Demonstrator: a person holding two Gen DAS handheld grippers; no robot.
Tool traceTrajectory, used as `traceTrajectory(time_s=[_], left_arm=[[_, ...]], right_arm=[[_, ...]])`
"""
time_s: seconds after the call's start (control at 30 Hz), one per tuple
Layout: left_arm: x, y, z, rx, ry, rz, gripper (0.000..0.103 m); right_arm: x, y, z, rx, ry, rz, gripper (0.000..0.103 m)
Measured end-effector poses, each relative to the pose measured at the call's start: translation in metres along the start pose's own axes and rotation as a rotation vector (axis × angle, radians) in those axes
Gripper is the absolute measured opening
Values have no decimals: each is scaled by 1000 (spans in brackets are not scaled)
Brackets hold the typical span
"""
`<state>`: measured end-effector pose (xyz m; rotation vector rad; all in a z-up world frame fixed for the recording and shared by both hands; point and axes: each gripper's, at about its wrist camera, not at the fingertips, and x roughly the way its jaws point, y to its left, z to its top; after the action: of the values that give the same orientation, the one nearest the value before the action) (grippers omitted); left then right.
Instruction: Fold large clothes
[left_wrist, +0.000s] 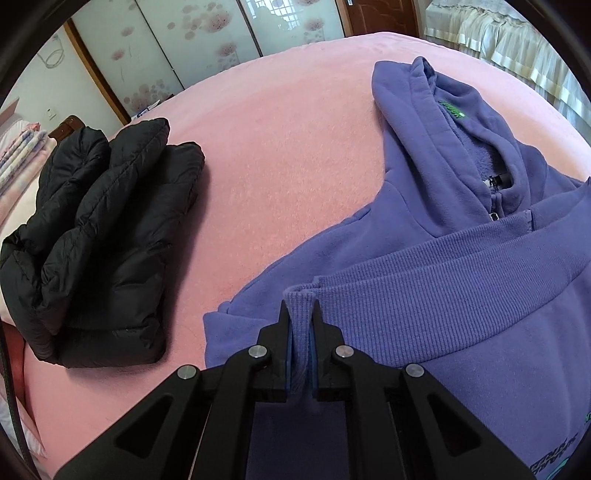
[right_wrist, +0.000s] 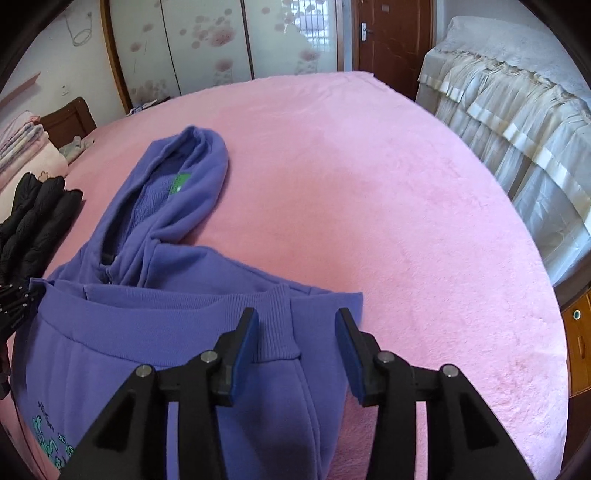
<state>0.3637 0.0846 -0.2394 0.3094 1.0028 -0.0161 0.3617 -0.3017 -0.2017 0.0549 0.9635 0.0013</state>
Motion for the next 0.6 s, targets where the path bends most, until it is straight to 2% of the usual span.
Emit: traceTrajectory(time_s=[0.17,0.2,0.23,0.33,0.47,0.6], left_arm=[[2,-3,1,15,4,20,5],[1,-4,2,17,2,25,5],[-1,-4,2,14,0,32,4],[-13,0,2,-12,-26,51,4],[-33,19,17,-63,-75,44,4],[-26,29,32,-129,-81,54,4]], right_arm=[[23,19,3,-55,41,28,41],[27,25,2,-85,49,18,33],[31,34,0,-132,53,-36,10],[21,36,-3,-133,14,-79,7],[-19,16,1,-16,-115,-41,5],[-30,20,16,-8,-168,-35,4]])
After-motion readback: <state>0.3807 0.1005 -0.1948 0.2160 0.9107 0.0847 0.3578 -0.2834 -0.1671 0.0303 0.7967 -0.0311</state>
